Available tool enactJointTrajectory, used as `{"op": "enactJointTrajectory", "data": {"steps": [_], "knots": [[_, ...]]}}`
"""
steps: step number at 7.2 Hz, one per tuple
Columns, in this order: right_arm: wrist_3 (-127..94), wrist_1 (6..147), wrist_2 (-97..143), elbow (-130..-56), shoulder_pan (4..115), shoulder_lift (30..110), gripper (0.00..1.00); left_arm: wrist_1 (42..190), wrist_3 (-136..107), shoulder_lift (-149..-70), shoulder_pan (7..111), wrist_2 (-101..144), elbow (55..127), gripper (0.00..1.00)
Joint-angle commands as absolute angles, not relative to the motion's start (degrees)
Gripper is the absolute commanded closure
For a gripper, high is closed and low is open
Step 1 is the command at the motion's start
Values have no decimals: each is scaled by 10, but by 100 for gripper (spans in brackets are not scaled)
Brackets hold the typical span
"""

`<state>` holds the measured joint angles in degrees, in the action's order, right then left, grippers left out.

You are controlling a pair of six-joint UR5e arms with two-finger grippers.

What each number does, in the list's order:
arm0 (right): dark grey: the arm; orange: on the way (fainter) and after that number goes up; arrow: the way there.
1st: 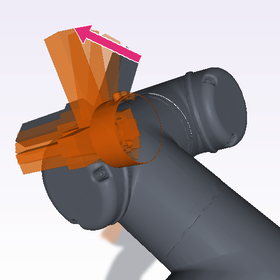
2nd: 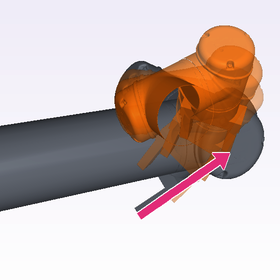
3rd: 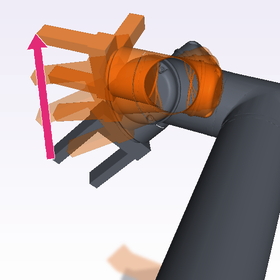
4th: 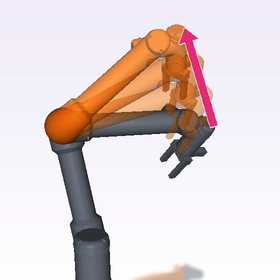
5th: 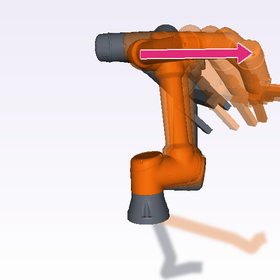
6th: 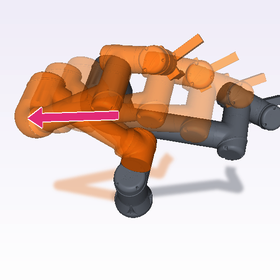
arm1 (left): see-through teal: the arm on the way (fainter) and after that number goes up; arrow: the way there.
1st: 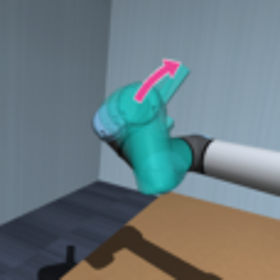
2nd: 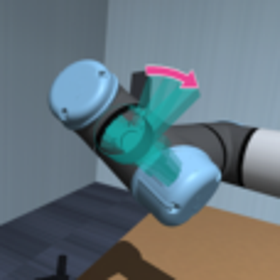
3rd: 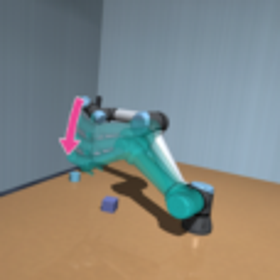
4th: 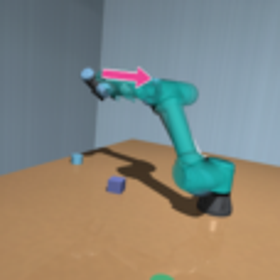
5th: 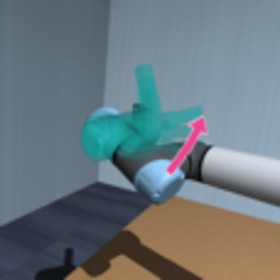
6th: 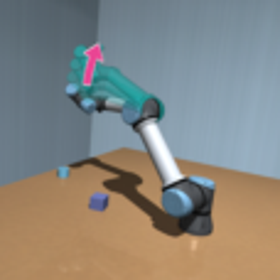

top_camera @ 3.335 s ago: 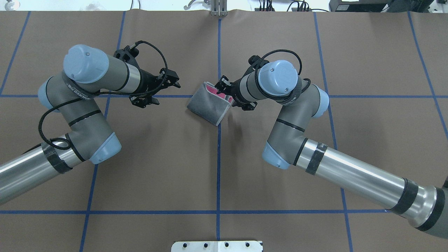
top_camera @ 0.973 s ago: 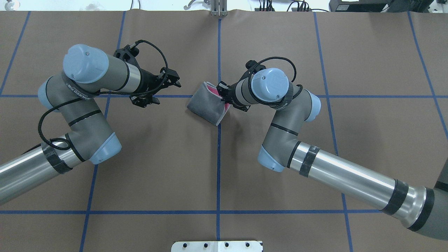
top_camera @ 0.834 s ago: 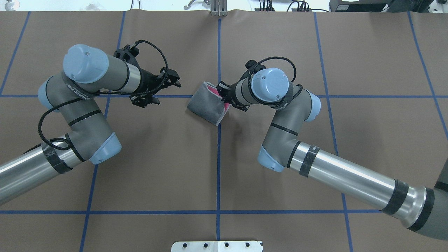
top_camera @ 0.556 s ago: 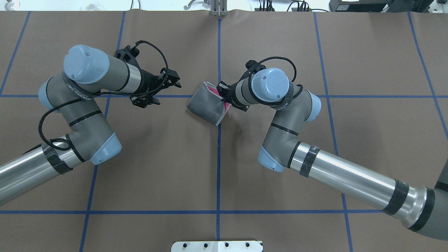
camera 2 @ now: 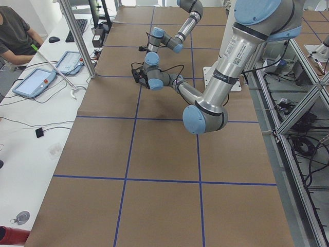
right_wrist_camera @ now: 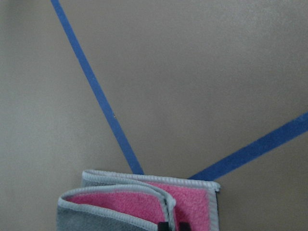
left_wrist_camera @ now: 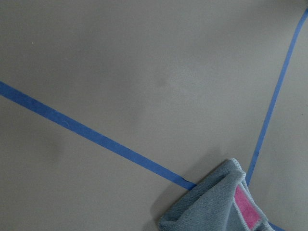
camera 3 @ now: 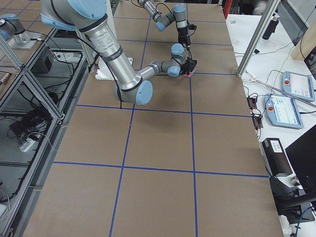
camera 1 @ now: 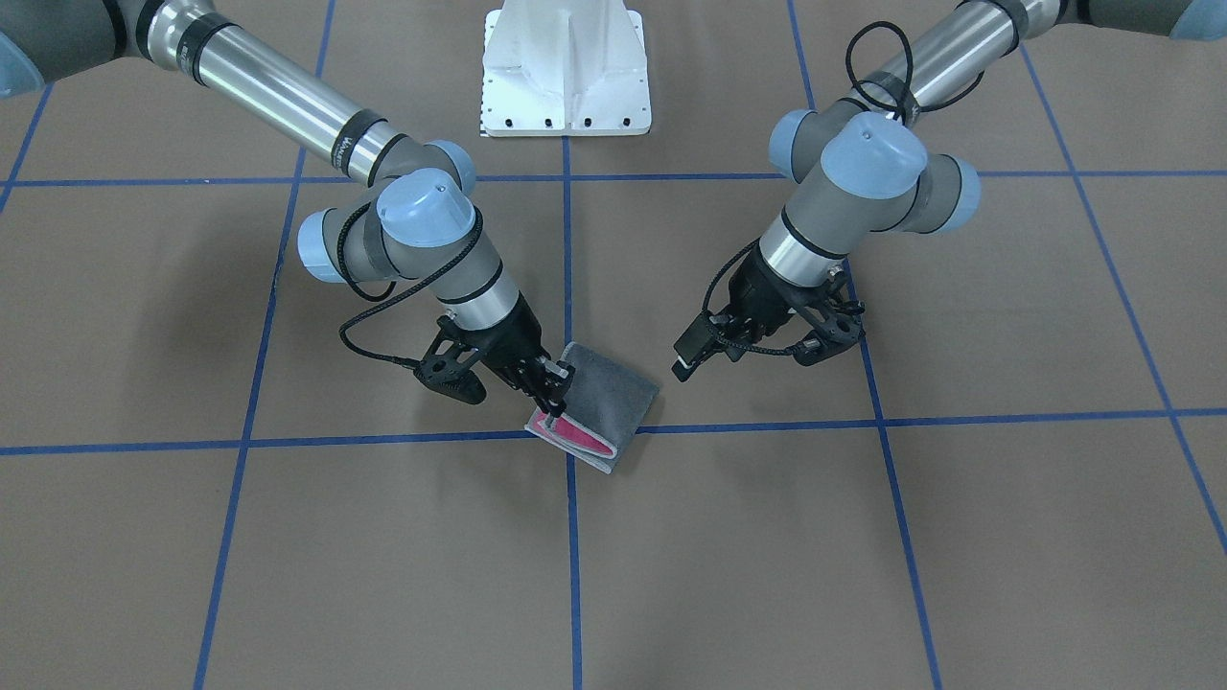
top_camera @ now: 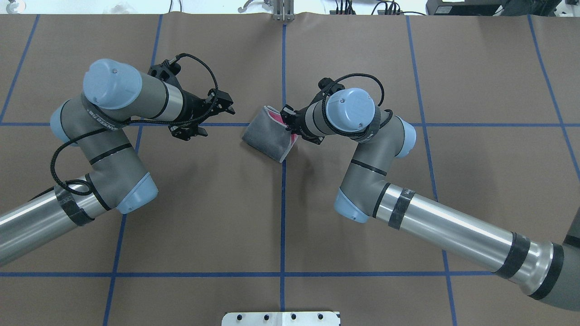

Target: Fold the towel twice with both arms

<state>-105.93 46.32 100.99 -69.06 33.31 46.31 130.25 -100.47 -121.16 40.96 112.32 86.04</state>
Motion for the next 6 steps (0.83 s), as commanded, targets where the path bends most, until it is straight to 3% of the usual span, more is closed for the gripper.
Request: {"op": "enactJointTrajectory", "data": {"steps": [1, 6], "knots": [[-1060, 463, 1010, -691, 333, 464, 73, 1303, -1006, -1212, 410, 1123, 861, 0], [-1066, 464, 1010, -706, 331, 472, 76, 1303, -1008, -1215, 410, 1122, 861, 0]]}}
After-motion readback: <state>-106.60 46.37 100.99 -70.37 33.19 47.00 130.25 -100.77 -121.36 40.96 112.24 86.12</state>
